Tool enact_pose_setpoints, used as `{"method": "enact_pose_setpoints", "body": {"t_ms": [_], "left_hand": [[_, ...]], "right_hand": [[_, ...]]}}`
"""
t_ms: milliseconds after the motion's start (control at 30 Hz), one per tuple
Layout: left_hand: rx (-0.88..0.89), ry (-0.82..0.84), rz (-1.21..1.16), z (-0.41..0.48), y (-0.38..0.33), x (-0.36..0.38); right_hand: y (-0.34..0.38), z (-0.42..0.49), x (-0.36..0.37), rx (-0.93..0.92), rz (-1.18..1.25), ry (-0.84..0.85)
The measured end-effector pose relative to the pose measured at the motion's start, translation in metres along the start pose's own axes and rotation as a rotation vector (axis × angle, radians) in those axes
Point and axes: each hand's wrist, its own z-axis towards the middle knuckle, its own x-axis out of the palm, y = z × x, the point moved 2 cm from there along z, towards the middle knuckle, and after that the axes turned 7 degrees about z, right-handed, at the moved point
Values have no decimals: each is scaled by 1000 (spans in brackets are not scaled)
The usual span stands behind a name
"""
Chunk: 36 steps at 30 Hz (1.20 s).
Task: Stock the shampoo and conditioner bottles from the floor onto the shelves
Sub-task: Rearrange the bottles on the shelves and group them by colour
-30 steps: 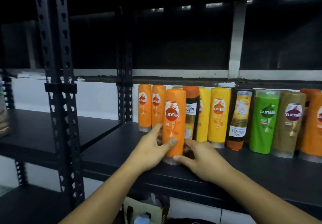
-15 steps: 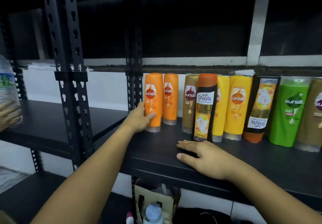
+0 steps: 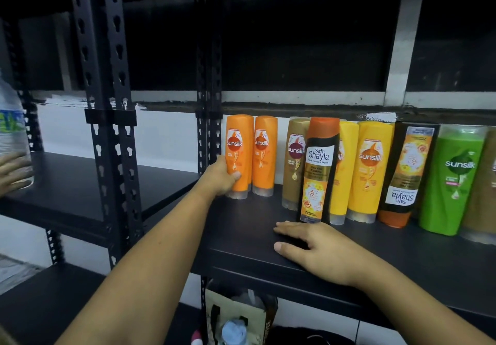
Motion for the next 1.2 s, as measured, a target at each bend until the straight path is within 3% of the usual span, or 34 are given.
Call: {"method": "enact_pose_setpoints", "body": {"t_ms": [167, 467, 600, 800, 1033, 1200], "left_hand": [[-4, 4, 4, -2, 1, 1], [57, 86, 236, -70, -3, 11], [199, 143, 320, -113, -35, 18], [458, 326, 330, -151, -79, 42], [695, 457, 334, -165, -155, 103], [792, 524, 375, -165, -218, 153]], "right_hand": [[-1, 0, -2, 18, 28, -66], [1, -3, -5, 71, -23, -184], [8, -14, -11, 78, -89, -207], [-19, -63, -37, 110, -61, -103], [-81, -146, -88, 401, -128, -17], [-115, -185, -108, 549, -123, -47]]}}
